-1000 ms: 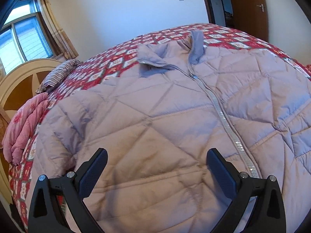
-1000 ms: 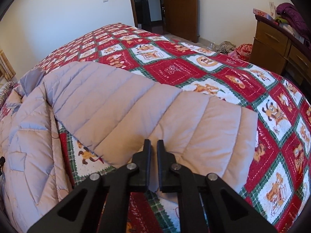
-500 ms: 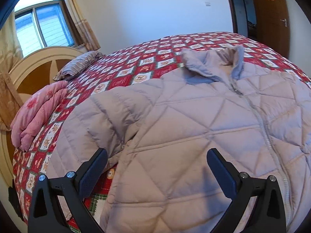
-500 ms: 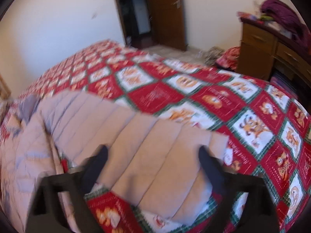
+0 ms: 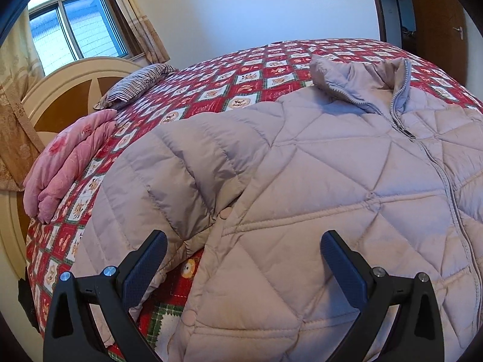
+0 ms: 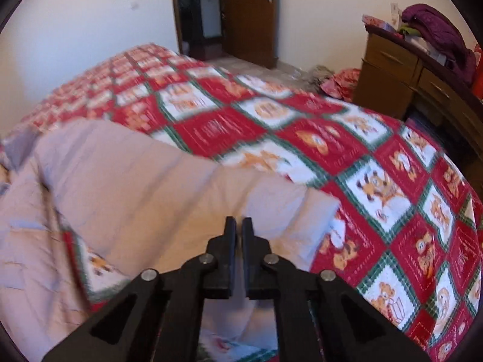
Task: Fold large clothes
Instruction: 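Fold the held sleeve with the right tool across the jacket body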
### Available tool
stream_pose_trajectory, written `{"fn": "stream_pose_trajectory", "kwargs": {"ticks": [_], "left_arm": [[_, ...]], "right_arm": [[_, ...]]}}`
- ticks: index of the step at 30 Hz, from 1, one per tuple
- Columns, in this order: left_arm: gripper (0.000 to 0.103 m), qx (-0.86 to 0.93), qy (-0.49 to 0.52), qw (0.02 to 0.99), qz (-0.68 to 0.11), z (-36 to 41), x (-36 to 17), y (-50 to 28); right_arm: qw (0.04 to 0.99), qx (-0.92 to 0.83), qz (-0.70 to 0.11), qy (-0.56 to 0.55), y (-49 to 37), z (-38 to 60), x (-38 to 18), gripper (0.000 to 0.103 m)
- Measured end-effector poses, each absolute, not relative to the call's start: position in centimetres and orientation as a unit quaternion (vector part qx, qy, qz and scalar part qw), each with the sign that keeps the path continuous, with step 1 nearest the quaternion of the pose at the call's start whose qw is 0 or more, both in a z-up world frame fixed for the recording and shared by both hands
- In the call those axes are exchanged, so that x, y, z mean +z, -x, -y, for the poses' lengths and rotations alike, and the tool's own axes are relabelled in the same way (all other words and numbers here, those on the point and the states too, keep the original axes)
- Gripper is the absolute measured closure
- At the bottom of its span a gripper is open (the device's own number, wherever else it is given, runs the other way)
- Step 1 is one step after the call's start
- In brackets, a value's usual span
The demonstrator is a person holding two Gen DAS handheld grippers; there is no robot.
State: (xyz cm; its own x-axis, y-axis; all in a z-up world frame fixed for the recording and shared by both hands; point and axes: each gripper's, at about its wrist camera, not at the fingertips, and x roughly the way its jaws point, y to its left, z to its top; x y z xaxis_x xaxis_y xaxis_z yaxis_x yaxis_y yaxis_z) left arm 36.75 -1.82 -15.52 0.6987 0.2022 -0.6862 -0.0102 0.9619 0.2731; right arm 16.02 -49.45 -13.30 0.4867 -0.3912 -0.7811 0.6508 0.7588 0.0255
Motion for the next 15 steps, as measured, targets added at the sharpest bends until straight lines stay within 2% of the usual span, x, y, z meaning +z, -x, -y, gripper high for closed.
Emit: {"fn": "stream_pose_trajectory", "kwargs": {"ticks": [8,9,10,12,14,15], "left_arm": [[0.001,0.071,-0.108,0.915,-0.382,-0.4,-14.7,-36.6],[0.001,0.072,-0.107,0.916,-0.379,-0.6,-14.5,-36.5],[0.001,0.072,-0.107,0.917,-0.376,-0.8,-14.3,-36.4],[0.001,0.068,-0.102,0.921,-0.369,-1.0,-14.0,-36.3],[0.001,0.07,-0.096,0.924,-0.364,-1.1,-13.8,-36.4],[0.001,0.069,-0.09,0.924,-0.366,-1.2,-13.8,-36.6]], "right_arm": [[0.882,-0.285,-0.357,-0.117,-18.2,46.1,-7.2,0.101],[0.88,-0.291,-0.355,-0.12,-18.2,46.4,-7.2,0.087],[0.878,-0.299,-0.353,-0.124,-17.9,46.8,-7.3,0.052],[0.874,-0.317,-0.335,-0.15,-16.3,48.3,-8.1,0.007],[0.863,-0.34,-0.338,-0.161,-15.0,49.4,-8.9,0.007],[0.855,-0.345,-0.35,-0.166,-14.5,50.1,-9.6,0.011]]}}
